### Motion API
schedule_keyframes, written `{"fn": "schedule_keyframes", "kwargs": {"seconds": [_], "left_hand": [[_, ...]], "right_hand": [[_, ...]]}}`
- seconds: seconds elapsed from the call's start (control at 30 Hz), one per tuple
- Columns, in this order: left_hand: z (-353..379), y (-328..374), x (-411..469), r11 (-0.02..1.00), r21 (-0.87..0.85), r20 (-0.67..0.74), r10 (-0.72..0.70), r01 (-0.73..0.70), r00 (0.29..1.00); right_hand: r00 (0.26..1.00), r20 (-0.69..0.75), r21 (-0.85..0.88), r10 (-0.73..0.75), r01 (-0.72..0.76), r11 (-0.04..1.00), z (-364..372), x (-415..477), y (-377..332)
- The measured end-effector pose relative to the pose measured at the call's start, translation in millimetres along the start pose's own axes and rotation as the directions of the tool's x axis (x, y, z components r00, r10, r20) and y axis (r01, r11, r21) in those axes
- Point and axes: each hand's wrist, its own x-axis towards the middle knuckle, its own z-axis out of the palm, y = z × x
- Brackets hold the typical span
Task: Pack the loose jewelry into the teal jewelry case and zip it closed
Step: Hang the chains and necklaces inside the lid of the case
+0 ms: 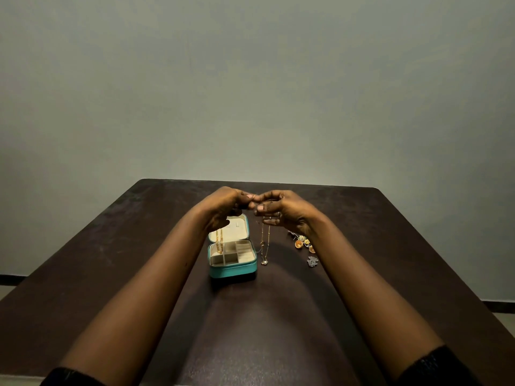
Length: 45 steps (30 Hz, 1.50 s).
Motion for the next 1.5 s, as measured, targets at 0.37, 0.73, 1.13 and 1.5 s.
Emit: {"fn": "schedule_keyframes", "kwargs": {"seconds": [0.37, 0.73, 1.13, 1.5], "left_hand": [[-6, -2, -2, 0.994, 0.104, 0.03, -0.017, 0.014, 0.999], [-20, -6, -9, 0.995, -0.099, 0.192, -0.001, 0.021, 0.981], [-29, -20, 4, 0.778, -0.62, -0.026, 0.103, -0.097, 0.994], [-33, -24, 26, 0.885, -0.44, -0.051, 0.144, -0.152, 0.988]], "right_hand": [[0.897, -0.33, -0.446, -0.295, 0.127, 0.886, 0, 5, 1], [0.876, -0.47, -0.397, -0.105, -0.104, 0.912, 10, 17, 16], [0.975, -0.195, 0.259, 0.105, -0.052, 0.964, 25, 24, 33], [0.983, -0.147, 0.157, 0.106, -0.082, 0.984, 36, 35, 40]]}}
